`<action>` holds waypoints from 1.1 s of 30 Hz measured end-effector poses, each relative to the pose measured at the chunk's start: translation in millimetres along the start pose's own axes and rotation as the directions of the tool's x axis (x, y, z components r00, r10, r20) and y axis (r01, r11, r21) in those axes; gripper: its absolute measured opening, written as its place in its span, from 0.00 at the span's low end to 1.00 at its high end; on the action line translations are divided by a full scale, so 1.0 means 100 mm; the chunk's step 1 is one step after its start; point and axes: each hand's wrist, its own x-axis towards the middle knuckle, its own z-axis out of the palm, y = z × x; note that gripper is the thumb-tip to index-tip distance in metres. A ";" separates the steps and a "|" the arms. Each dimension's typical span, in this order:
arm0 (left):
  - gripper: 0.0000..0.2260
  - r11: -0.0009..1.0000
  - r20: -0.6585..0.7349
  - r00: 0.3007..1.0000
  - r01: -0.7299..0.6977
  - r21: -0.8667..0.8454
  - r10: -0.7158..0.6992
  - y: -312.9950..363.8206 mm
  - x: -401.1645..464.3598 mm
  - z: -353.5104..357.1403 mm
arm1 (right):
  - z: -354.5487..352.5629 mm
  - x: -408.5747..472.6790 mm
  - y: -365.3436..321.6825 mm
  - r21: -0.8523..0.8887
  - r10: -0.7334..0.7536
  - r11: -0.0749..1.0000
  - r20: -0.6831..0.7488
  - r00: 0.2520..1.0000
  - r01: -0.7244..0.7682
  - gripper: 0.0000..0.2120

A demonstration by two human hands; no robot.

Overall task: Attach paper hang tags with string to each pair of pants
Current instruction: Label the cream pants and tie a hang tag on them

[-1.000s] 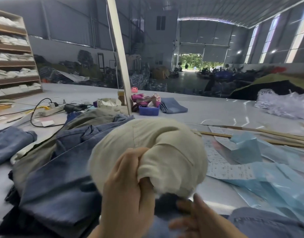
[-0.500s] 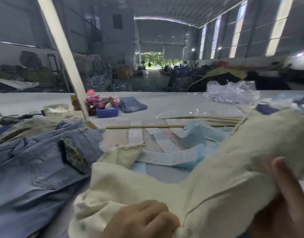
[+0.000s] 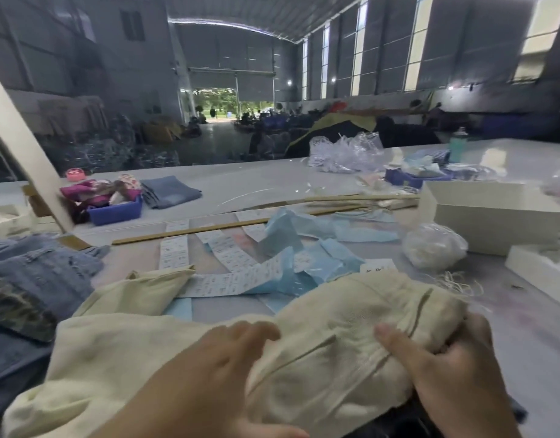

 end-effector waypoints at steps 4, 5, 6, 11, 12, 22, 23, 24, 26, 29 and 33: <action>0.25 0.976 -0.040 0.995 -0.086 0.201 0.096 0.29 0.17 0.30 | -0.01 -0.01 0.07 0.173 0.070 0.981 0.116 0.991 -0.089 0.29; 0.25 0.978 -0.042 0.993 -0.104 0.182 0.114 0.20 0.16 0.33 | -0.03 -0.01 0.07 0.221 0.080 0.969 0.143 0.986 -0.111 0.32; 0.24 0.990 -0.040 0.996 -0.079 0.118 0.084 0.11 0.14 0.29 | -0.03 0.00 0.09 0.285 0.069 0.952 0.164 0.984 -0.115 0.35; 0.24 0.988 -0.105 0.994 0.040 0.147 -0.025 0.15 -0.02 0.17 | 0.12 0.02 0.05 0.692 0.062 0.684 0.259 0.964 -0.230 0.24; 0.24 0.986 -0.221 0.974 0.082 0.146 -0.049 0.20 -0.07 0.16 | 0.17 0.01 0.01 0.741 0.071 0.623 0.265 0.962 -0.250 0.21; 0.11 0.970 -0.717 0.655 0.143 -0.194 -0.240 0.01 -0.49 -0.49 | 0.50 -0.19 -0.47 0.789 -0.119 0.480 0.490 0.864 -0.382 0.18; 0.11 0.971 -0.773 0.588 0.153 -0.185 -0.240 -0.04 -0.53 -0.51 | 0.54 -0.22 -0.50 0.769 -0.111 0.518 0.496 0.861 -0.376 0.18; 0.12 0.969 -0.813 0.529 0.171 -0.178 -0.243 -0.06 -0.57 -0.53 | 0.59 -0.23 -0.51 0.736 -0.095 0.568 0.505 0.858 -0.370 0.16; 0.10 0.965 -0.852 0.464 0.206 -0.163 -0.243 -0.07 -0.62 -0.50 | 0.68 -0.27 -0.50 0.624 -0.019 0.653 0.581 0.814 -0.430 0.08; 0.08 0.951 -0.858 0.437 0.258 -0.169 -0.270 -0.07 -0.67 -0.42 | 0.87 -0.43 -0.49 0.385 0.146 0.676 0.765 0.627 -0.628 0.03; 0.09 0.933 -0.785 0.507 0.225 -0.279 -0.357 -0.02 -0.68 -0.40 | 1.08 -0.64 -0.64 0.275 0.181 0.581 0.874 0.451 -0.766 0.05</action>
